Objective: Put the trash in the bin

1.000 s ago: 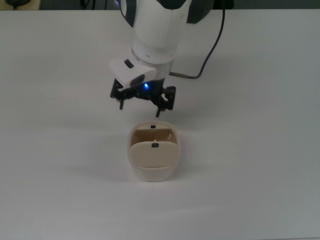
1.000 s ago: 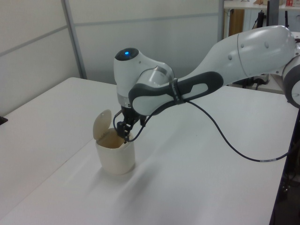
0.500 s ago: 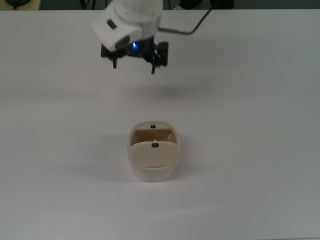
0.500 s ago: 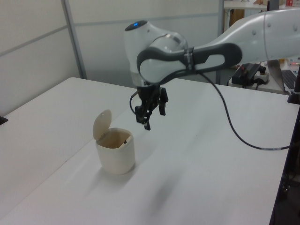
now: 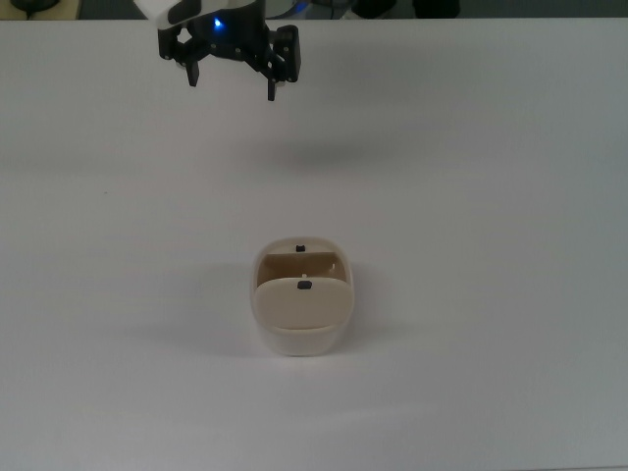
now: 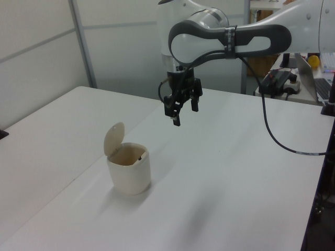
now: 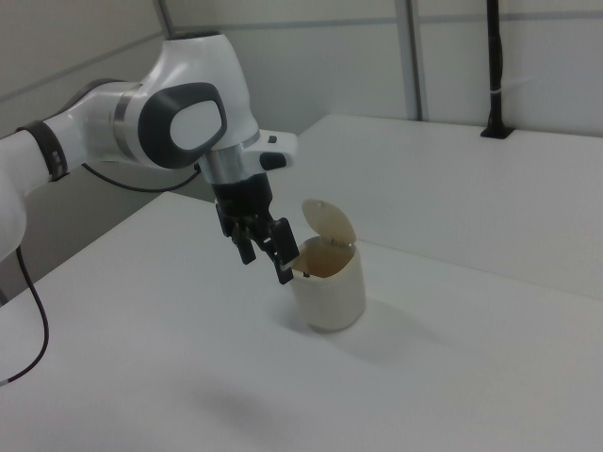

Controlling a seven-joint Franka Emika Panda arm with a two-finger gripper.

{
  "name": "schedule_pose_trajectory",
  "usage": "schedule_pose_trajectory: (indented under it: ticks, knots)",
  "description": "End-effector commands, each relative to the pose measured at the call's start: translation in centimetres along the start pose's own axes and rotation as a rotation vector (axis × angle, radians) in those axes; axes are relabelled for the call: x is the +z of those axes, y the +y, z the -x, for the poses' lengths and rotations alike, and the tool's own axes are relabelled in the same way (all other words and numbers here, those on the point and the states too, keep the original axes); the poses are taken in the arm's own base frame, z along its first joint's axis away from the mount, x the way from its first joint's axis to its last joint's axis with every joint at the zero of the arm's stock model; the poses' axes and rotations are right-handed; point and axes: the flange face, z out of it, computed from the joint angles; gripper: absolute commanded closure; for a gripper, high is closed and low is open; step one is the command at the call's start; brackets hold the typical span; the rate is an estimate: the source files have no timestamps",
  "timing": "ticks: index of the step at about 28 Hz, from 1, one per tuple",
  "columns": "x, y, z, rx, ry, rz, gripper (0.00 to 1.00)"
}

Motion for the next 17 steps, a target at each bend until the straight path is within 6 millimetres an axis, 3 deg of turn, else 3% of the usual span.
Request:
schedule_pose_trajectory:
  ticks: [1,7,17]
  knots:
    - [0.5,0.2,0.4,-0.024,-0.031,-0.040,0.00]
    - [0.1,0.7,-1.2,-0.009,0.062,-0.063,0.00]
    - [0.9,0.8,-1.9,-0.006,0.068,-0.070,0.00]
